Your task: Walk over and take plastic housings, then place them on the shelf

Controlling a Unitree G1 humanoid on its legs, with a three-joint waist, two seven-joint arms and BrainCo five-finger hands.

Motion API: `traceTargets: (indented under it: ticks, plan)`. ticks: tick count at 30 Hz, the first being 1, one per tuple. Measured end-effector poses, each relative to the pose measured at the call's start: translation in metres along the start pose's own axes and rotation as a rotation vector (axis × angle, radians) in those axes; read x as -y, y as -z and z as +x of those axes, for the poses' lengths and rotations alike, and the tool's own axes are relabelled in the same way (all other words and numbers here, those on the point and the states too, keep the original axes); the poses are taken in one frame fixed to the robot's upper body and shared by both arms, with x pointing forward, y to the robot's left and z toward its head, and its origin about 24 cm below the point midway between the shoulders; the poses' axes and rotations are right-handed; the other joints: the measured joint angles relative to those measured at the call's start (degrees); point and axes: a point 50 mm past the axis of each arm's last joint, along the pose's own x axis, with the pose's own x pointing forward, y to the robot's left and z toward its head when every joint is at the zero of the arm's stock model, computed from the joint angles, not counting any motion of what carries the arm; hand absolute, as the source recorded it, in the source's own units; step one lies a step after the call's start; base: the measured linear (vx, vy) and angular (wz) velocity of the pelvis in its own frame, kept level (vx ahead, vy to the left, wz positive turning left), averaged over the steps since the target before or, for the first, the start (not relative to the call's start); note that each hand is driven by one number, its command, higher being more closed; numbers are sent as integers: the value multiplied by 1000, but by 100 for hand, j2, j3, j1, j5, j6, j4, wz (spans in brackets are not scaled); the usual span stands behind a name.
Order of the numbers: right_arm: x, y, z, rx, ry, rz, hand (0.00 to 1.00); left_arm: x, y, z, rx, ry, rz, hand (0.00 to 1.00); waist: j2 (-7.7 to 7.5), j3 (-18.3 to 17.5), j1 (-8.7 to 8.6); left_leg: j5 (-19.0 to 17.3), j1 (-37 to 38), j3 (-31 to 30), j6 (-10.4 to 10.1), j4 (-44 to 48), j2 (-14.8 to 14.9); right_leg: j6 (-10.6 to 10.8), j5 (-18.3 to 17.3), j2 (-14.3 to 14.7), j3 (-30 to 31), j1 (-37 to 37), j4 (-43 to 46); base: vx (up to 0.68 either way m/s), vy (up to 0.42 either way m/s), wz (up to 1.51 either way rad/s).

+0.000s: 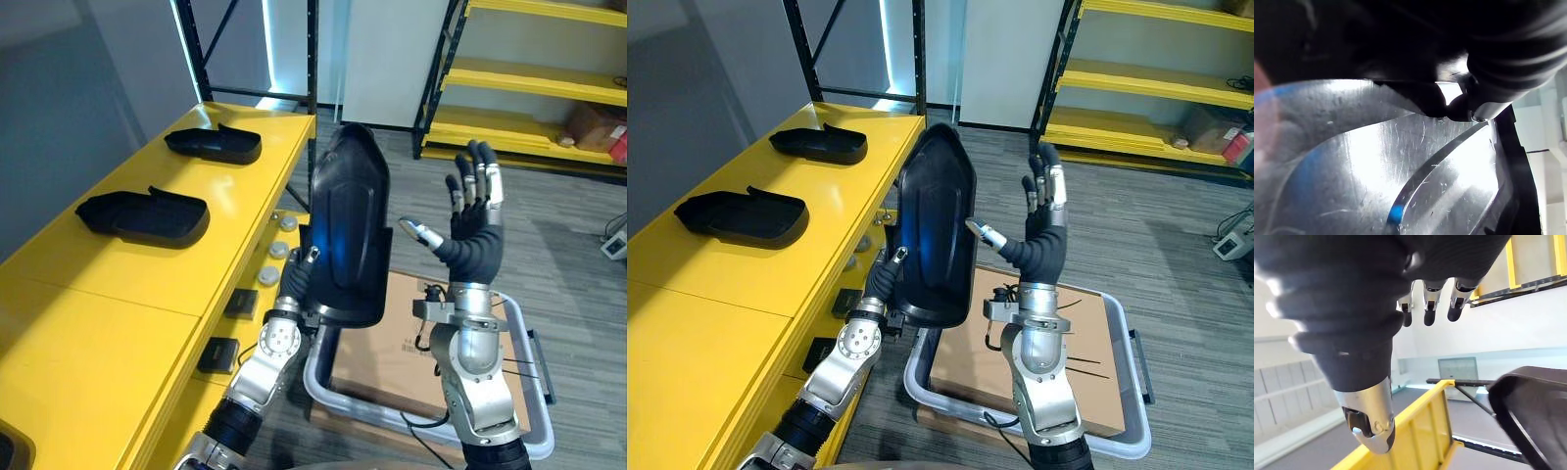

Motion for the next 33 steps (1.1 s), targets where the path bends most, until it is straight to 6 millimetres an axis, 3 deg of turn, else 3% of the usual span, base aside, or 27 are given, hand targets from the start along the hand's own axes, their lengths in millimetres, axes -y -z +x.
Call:
traceTargets:
  ticks: [3,8,10,12,15,21,23,25,28,31,33]
  plan:
    - [20,-6,4,39,80,-75,0,-7,11,-6,-44,-35,-10,100,-1,1,-6,0,4,4,0,-6,-1,1,-1,-3,2,0,1,0,0,0]
    - [86,-10,-13,4,332,-354,0,-22,23,-20,-94,-118,-39,100,-1,2,-9,0,3,-15,0,-94,-6,24,-25,-13,-18,-25,4,-2,-1,1]
    - [126,1,-39,-139,464,-503,0,-31,24,-31,-95,-160,-46,100,-3,2,-17,-2,-8,-31,1,-99,-8,40,-67,-35,-26,-38,24,16,-7,4]
    - [147,10,-59,-255,547,-575,0,-36,20,-37,-77,-179,-46,100,0,3,-24,-2,-35,-32,2,-93,-6,48,-83,-43,-27,-65,37,0,0,0]
    - [175,29,-107,-514,675,-651,0,-47,10,-46,-29,-224,-61,100,2,5,-20,-16,-49,0,8,-65,10,27,-143,-44,-34,-103,123,0,0,0]
    - [184,65,-183,-889,785,-569,0,-58,-2,-61,26,-281,-97,100,26,38,9,-394,-146,126,-35,462,60,-8,-276,-41,-32,-4,308,-8,-10,-2]
    - [182,77,-208,-1013,794,-524,0,-59,-4,-65,42,-284,-108,100,35,46,25,-496,-190,132,-50,560,90,-34,-344,-36,-35,-7,412,-31,-12,2]
    - [169,93,-246,-1215,754,-466,0,-59,-6,-67,54,-291,-117,100,76,50,41,-597,-268,170,-75,679,153,-62,-407,-2,-117,-9,447,-50,-48,11]
    - [153,105,-275,-1391,669,-411,0,-58,-7,-67,56,-292,-128,100,103,50,74,-624,-348,173,-103,807,198,-73,-410,36,-159,-17,462,27,-45,6]
    - [149,107,-289,-1459,640,-425,0,-54,-8,-67,59,-289,-146,100,127,37,179,-662,-443,148,-128,994,202,-74,-410,44,-181,-6,462,42,-18,4]
    - [148,109,-294,-1485,639,-422,0,-53,-8,-67,59,-291,-152,100,53,41,192,-676,-443,157,-136,1007,206,-74,-410,49,-186,10,454,21,-10,4]
